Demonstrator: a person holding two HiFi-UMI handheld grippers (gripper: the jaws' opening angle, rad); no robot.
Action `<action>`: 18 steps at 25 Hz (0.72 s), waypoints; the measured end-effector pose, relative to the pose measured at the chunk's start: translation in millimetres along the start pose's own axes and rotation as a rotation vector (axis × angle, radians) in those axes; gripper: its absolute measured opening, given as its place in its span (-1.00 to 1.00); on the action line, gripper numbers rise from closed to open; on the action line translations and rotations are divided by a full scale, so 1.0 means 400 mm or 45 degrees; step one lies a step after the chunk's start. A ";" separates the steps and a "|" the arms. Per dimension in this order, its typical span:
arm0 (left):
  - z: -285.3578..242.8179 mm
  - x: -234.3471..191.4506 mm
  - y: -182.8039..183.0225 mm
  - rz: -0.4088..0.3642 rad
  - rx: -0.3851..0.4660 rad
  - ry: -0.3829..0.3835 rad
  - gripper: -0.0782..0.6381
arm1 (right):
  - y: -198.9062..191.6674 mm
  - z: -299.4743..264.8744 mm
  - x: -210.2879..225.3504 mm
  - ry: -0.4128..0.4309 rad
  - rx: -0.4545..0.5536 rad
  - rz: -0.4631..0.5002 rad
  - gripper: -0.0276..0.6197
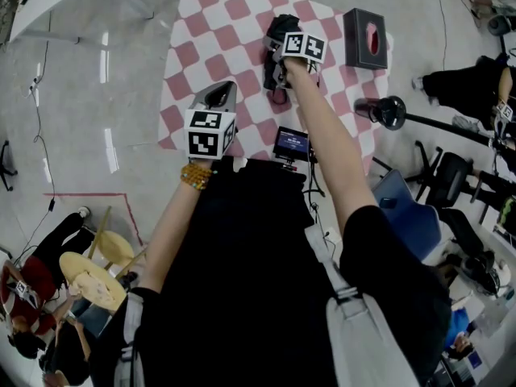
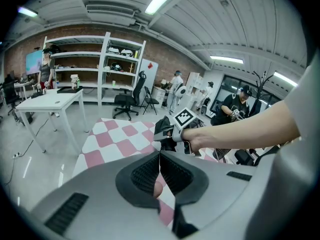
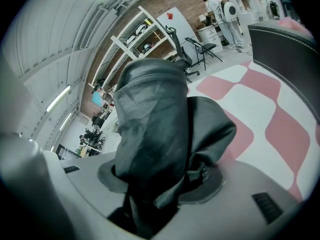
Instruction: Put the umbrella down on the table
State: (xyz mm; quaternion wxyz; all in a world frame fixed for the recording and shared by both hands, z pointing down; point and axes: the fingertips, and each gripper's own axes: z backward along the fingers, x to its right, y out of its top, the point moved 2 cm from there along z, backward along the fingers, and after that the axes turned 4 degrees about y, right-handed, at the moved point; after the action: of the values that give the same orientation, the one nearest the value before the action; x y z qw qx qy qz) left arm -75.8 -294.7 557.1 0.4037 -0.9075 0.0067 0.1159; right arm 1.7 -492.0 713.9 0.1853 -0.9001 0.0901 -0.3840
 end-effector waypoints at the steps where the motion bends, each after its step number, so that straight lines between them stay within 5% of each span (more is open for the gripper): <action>1: -0.001 -0.003 0.001 0.001 -0.002 0.002 -0.74 | 0.000 -0.003 0.001 -0.002 -0.002 -0.001 -0.24; 18: -0.006 -0.020 0.013 0.005 -0.007 -0.005 -0.74 | -0.006 -0.016 0.008 -0.033 -0.021 -0.018 -0.14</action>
State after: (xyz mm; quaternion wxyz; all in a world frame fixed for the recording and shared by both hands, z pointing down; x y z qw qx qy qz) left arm -83.8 -300.5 556.6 0.4009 -0.9084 0.0073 0.1183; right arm -0.7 -492.5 720.8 0.1762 -0.9071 0.0844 -0.3728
